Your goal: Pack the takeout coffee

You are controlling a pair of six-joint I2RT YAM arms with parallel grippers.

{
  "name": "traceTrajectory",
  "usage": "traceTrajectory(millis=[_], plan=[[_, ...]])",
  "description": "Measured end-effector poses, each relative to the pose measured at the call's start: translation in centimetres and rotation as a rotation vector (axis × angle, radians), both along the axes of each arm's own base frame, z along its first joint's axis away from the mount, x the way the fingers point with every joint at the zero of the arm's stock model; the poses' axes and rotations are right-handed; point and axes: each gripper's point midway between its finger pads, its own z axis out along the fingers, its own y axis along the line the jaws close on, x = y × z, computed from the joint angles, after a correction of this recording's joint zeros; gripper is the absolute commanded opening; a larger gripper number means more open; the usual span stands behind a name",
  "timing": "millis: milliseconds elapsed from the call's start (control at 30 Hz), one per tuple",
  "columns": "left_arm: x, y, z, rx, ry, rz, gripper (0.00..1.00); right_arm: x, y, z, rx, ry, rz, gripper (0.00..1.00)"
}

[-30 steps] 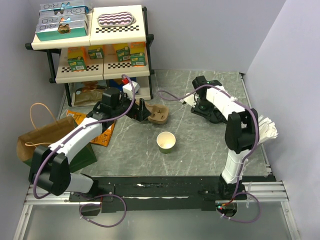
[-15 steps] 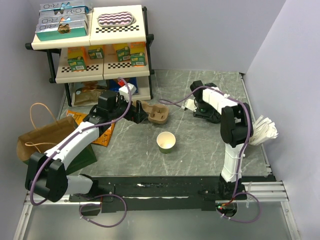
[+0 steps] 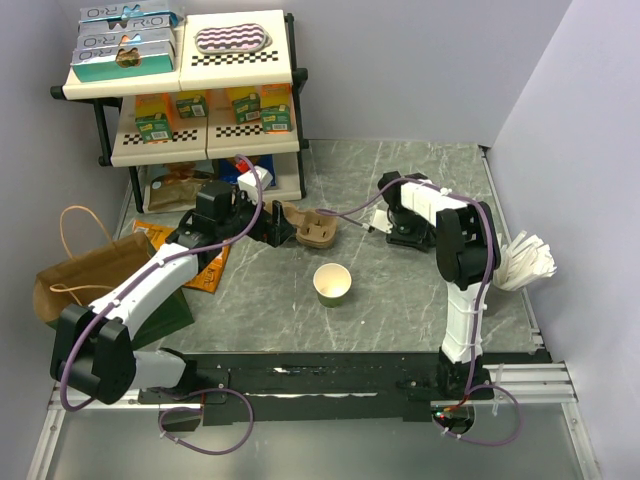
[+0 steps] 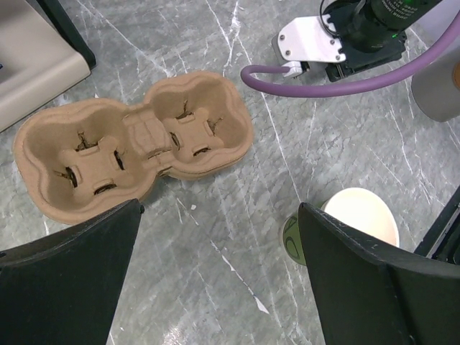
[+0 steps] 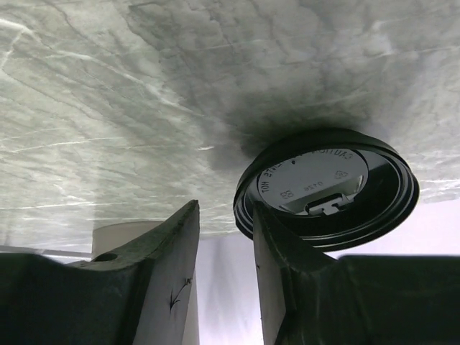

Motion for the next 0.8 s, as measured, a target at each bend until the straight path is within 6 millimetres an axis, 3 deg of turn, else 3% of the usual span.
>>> traceTrajectory(millis=[333, 567, 800], plan=[[0.1, 0.1, 0.0, 0.000, 0.000, 0.004, 0.97, -0.3, -0.2, -1.0, -0.016, 0.026, -0.008, 0.26], [0.2, 0.2, 0.0, 0.000, 0.000, 0.007, 0.97, -0.2, -0.3, -1.4, -0.030, 0.027, -0.012, 0.04], [0.2, 0.2, -0.1, 0.001, 0.002, 0.007, 0.97, 0.1, -0.4, -1.1, -0.029, 0.009, -0.019, 0.00]])
